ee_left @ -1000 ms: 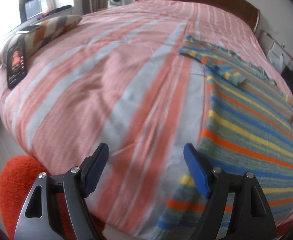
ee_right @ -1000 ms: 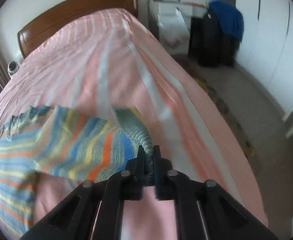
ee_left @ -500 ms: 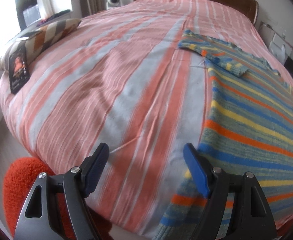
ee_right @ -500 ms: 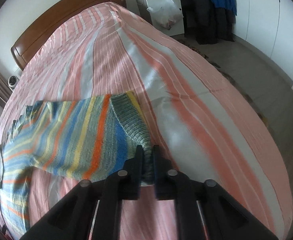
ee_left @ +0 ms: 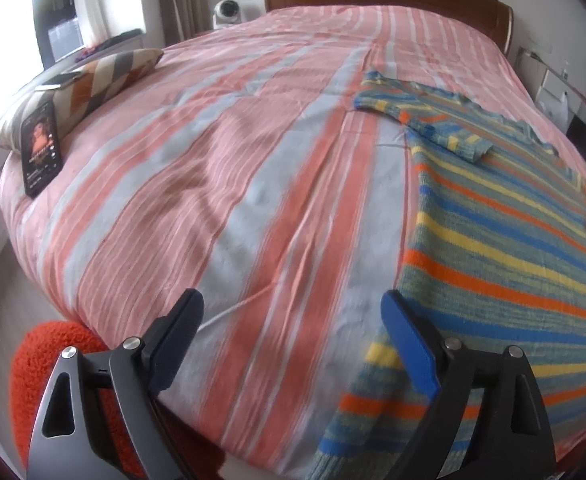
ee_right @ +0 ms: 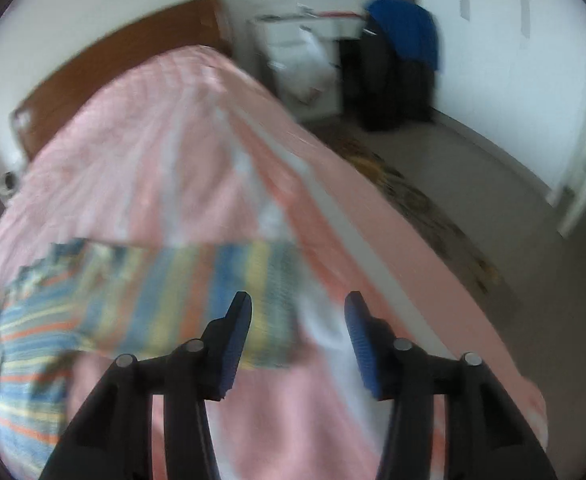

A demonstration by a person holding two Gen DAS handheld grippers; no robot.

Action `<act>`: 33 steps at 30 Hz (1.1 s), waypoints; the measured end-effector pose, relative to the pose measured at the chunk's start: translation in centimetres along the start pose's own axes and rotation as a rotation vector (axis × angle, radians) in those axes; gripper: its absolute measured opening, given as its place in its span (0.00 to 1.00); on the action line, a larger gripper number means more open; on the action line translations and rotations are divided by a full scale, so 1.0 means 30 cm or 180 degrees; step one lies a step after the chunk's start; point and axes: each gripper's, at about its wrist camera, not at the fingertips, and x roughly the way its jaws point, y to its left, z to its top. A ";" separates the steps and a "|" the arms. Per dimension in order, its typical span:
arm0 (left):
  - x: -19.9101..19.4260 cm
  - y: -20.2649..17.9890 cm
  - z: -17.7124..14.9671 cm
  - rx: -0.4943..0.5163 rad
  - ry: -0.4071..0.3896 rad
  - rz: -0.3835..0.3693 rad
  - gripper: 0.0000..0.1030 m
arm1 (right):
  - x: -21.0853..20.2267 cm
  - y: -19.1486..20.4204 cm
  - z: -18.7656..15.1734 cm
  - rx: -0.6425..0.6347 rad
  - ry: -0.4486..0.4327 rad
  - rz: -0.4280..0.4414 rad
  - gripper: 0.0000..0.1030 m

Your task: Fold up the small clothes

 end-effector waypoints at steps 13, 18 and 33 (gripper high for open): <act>0.003 -0.012 -0.013 0.0168 0.0096 0.0008 0.94 | 0.191 -0.002 -0.108 0.0131 0.0515 0.0375 0.41; -0.108 -0.007 0.075 0.0183 0.0056 -0.0394 0.93 | -0.043 -0.062 -0.179 0.0060 0.0262 0.0156 0.55; 0.325 -0.577 0.436 0.2298 0.0422 -0.0609 0.62 | -0.280 0.206 -0.557 -0.0358 -0.0037 0.0709 0.65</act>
